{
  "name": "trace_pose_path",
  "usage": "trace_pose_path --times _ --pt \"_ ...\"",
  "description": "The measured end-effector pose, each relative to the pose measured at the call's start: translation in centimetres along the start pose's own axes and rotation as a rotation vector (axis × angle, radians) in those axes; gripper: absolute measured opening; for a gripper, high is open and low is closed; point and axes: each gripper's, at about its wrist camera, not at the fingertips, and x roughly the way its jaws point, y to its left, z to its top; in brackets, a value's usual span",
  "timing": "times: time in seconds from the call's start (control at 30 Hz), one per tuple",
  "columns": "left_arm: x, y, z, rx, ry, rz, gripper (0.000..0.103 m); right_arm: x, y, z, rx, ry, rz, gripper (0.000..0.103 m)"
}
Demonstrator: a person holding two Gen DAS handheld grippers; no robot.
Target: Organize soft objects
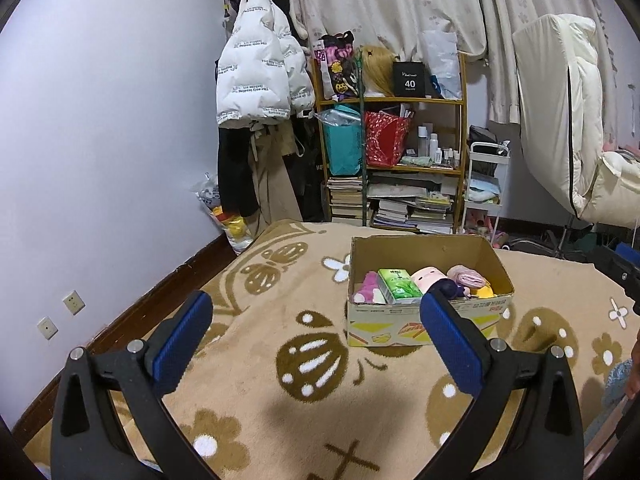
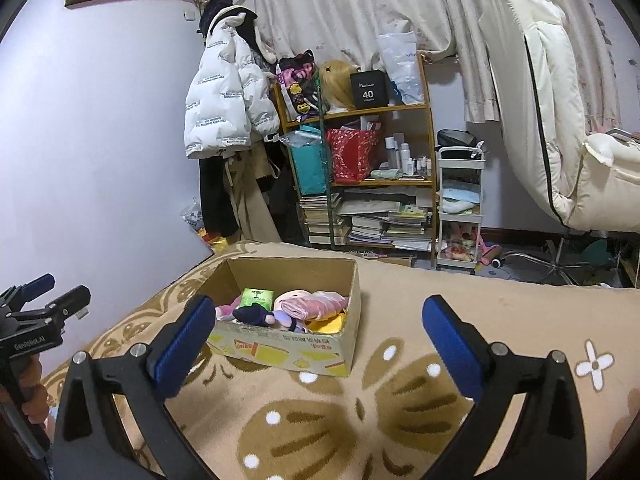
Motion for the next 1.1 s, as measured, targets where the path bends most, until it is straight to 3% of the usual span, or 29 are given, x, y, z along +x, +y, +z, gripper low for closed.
trace_pose_path --times 1.1 --pt "2.6 -2.3 -1.4 0.086 0.061 -0.066 0.102 1.7 -0.3 -1.4 0.003 0.056 -0.002 0.103"
